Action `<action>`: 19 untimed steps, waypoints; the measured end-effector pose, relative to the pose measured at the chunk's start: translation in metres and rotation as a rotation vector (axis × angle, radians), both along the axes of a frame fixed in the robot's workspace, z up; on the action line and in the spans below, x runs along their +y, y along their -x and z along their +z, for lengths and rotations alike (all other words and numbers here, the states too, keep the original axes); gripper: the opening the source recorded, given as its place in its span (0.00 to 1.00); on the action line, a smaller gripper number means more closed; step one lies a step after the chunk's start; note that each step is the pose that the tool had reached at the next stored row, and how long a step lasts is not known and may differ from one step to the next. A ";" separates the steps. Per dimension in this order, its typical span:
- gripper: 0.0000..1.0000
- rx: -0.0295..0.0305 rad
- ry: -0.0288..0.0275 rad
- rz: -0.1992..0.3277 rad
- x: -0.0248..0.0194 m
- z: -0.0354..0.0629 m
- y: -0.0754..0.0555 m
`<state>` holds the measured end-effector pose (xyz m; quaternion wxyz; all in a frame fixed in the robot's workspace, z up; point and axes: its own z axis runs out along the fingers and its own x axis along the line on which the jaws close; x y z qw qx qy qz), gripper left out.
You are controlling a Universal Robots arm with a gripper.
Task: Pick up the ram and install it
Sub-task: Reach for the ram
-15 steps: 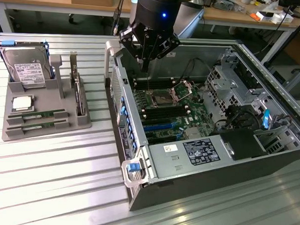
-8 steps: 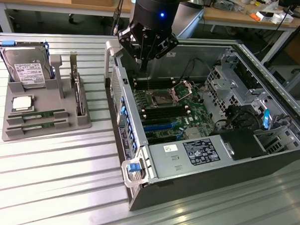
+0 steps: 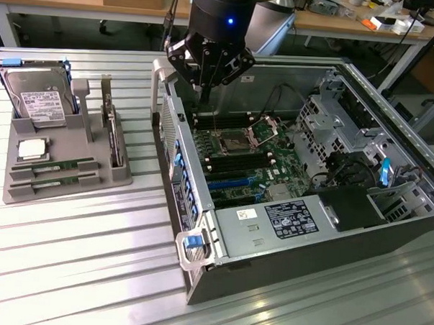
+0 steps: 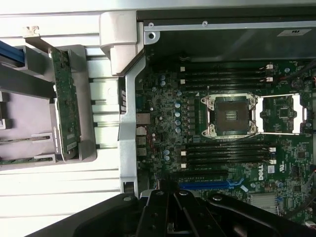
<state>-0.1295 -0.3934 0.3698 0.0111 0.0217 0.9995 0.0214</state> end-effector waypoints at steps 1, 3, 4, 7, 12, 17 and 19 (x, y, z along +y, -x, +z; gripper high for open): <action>0.11 -0.0001 -0.0001 0.000 0.0000 0.0000 0.001; 0.11 -0.0001 -0.0001 0.000 0.0000 0.0000 0.003; 0.11 -0.0001 -0.0001 0.000 0.0000 0.0000 0.003; 0.11 0.0000 0.0000 0.000 0.0000 0.0000 0.006; 0.11 0.0000 0.0000 0.000 0.0000 0.0000 0.010; 0.11 0.0000 0.0000 0.000 0.0000 0.0000 0.014; 0.11 -0.0001 -0.0001 0.000 0.0000 0.0000 0.015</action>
